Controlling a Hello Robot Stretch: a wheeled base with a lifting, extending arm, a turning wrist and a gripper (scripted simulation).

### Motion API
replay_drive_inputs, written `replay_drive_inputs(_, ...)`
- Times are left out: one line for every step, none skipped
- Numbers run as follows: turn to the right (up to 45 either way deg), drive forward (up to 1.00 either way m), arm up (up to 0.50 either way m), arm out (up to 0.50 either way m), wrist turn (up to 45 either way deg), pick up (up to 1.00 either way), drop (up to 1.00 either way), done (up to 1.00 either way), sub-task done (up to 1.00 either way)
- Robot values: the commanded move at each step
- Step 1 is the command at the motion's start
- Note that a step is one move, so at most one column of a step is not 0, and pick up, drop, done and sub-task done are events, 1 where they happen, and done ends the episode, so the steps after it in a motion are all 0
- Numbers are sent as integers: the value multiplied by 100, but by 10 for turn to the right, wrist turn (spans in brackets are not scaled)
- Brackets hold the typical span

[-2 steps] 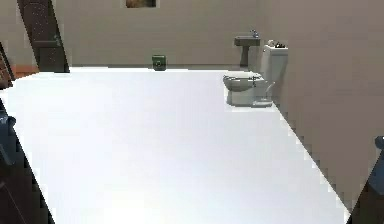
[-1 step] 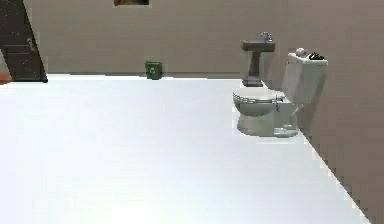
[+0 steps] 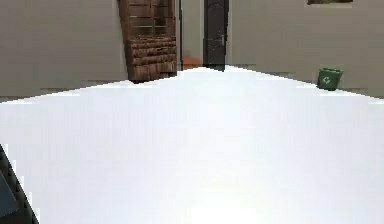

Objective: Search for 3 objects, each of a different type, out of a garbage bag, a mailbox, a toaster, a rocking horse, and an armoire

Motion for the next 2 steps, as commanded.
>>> replay_drive_inputs(-90, 0, 0, 0, 0, 0, 0, 0, 0)
replay_drive_inputs(0, 40, 0, 0, 0, 0, 0, 0, 0)
